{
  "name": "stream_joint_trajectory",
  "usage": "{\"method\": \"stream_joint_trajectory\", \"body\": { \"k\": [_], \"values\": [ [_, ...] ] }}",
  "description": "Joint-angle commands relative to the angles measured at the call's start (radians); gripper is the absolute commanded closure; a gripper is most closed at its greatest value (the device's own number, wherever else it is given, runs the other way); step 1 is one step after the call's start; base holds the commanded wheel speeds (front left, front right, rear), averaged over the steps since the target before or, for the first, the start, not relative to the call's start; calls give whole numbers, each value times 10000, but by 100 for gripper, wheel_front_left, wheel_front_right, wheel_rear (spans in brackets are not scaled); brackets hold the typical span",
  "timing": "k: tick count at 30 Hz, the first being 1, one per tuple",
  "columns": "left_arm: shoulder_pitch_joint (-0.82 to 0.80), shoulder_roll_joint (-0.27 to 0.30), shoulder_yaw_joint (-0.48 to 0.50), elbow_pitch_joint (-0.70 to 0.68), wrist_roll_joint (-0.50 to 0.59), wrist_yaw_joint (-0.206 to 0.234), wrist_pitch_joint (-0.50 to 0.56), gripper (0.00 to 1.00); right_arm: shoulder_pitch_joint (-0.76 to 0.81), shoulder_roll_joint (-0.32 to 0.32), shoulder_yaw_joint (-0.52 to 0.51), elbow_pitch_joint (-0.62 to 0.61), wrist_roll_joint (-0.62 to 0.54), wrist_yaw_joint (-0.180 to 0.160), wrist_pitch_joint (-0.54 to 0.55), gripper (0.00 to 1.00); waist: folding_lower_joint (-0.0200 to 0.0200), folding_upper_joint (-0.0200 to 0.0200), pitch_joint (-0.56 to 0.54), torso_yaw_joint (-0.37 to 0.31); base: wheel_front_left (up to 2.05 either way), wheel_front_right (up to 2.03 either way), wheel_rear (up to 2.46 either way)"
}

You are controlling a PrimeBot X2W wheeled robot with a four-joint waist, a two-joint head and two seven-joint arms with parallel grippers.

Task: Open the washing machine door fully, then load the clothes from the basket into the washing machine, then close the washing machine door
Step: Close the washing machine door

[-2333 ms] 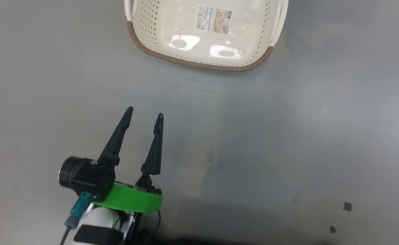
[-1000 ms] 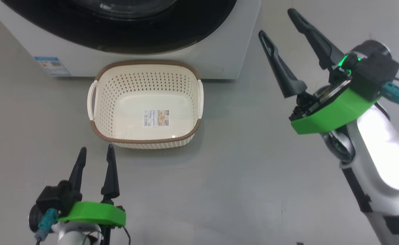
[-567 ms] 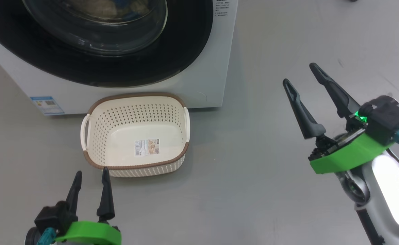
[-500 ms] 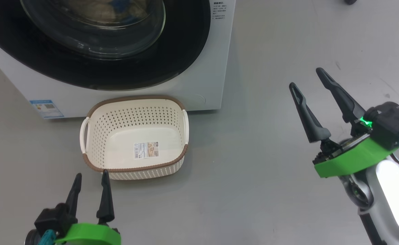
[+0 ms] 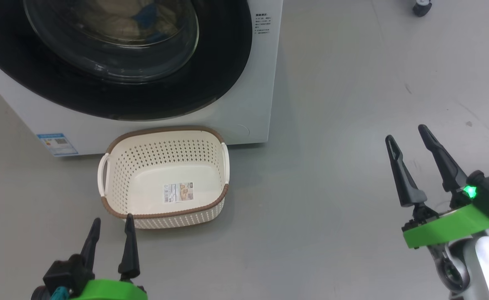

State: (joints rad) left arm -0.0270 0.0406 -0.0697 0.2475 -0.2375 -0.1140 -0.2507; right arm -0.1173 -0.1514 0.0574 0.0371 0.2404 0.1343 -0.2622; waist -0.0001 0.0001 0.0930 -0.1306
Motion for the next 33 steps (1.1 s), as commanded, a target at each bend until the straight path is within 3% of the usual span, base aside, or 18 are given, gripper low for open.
{"method": "stream_joint_trajectory", "body": {
  "k": [1, 33],
  "values": [
    [-41, 97, 377, -310, 136, -15, -111, 0, -93, -75, 91, -307, -56, -36, 4, 0, 1, -1, -16, -9, 0, 0, 0],
    [503, 97, 851, -315, 40, -76, -111, 0, 1266, 716, -849, -140, -325, -36, 4, 0, 1, -1, -770, -328, 0, 0, 0]
  ]
}}
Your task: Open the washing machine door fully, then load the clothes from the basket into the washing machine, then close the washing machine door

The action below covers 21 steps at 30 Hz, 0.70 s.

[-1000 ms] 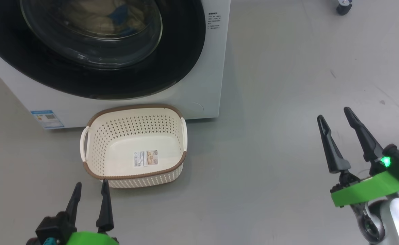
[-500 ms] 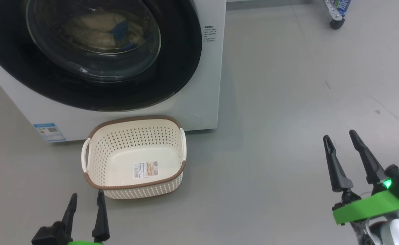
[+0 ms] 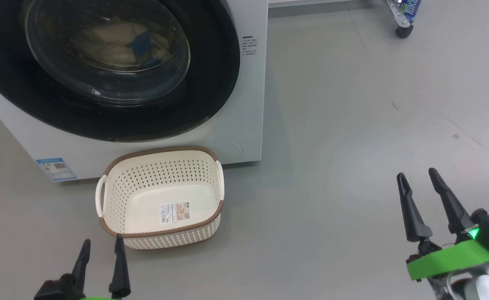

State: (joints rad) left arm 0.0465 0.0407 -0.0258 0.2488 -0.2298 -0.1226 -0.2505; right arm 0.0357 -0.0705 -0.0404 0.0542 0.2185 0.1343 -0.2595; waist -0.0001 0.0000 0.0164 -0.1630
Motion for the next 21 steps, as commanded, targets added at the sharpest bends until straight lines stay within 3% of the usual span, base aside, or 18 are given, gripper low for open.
{"method": "stream_joint_trajectory", "body": {
  "k": [1, 21],
  "values": [
    [-231, 95, 424, -334, -44, 10, -113, 0, -264, -86, 123, -307, -110, -36, -23, 0, 1, 0, -9, -9, 0, 0, 0],
    [-257, 95, 386, -550, 59, 14, -113, 0, -184, 41, -11, 87, -58, -36, -23, 0, 1, 0, 16, 90, 0, 0, 0]
  ]
}}
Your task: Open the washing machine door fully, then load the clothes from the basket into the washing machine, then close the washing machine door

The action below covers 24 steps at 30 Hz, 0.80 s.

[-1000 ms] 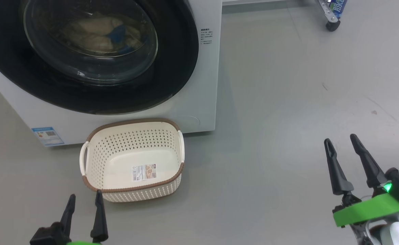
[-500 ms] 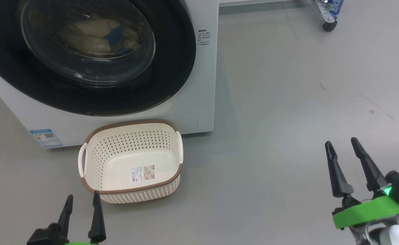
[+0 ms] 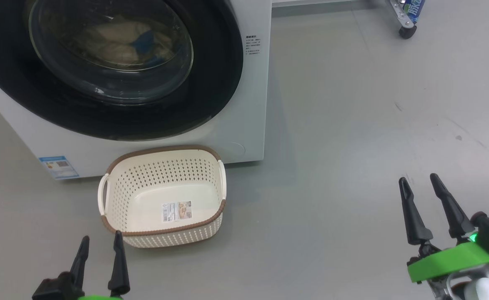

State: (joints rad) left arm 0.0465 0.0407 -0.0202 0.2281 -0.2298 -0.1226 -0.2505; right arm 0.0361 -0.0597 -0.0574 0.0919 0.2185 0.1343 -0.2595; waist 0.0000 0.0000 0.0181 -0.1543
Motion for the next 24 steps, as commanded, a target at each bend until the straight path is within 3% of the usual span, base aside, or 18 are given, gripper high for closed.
{"method": "stream_joint_trajectory", "body": {
  "k": [1, 14, 15, 24],
  "values": [
    [-253, 95, 330, -355, 67, 14, -113, 0, -189, -64, 158, -287, -55, -36, -23, 0, 0, 0, 0, 11, 0, 0, 0],
    [-210, 95, 348, -535, 108, -3, -113, 0, -224, -40, 168, -289, -32, -36, -23, 0, 0, 0, 70, 76, 0, 0, 0],
    [6, 0, 1, -176, 9, -2, 0, 100, 1, 21, 0, 1, 3, 0, 0, 100, 0, 0, 72, 78, 0, 0, 0],
    [63, -72, -21, 511, -651, -4, 228, 100, 136, 84, 82, 740, 692, 0, 148, 100, 0, 0, 65, 150, 0, 0, 0]
  ]
}}
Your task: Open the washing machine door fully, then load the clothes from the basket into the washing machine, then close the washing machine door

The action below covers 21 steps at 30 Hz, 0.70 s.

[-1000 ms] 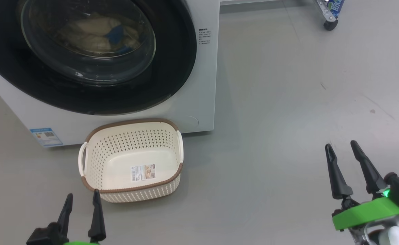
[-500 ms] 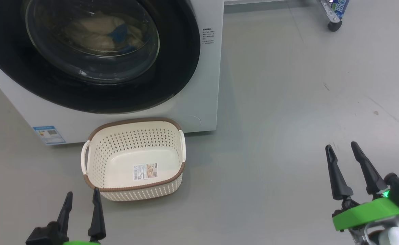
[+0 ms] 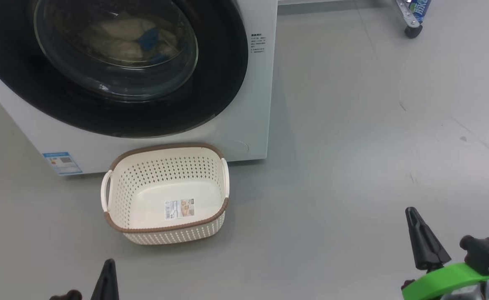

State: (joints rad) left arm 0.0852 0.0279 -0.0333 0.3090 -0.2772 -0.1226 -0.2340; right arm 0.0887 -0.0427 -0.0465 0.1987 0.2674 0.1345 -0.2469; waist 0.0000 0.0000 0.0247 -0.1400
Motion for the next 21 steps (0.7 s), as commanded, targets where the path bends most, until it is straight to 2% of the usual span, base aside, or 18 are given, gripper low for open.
{"method": "stream_joint_trajectory", "body": {
  "k": [1, 21],
  "values": [
    [-337, 58, 119, -302, -288, -4, 91, 100, -405, -92, -27, -320, 319, -2, 47, 100, 0, 0, -4, 18, 0, 0, 0],
    [-583, 84, 326, -366, -2384, -17, 624, 100, -654, -160, -35, -194, 2505, -8, 542, 100, 0, 0, -38, 240, 0, 0, 0]
  ]
}}
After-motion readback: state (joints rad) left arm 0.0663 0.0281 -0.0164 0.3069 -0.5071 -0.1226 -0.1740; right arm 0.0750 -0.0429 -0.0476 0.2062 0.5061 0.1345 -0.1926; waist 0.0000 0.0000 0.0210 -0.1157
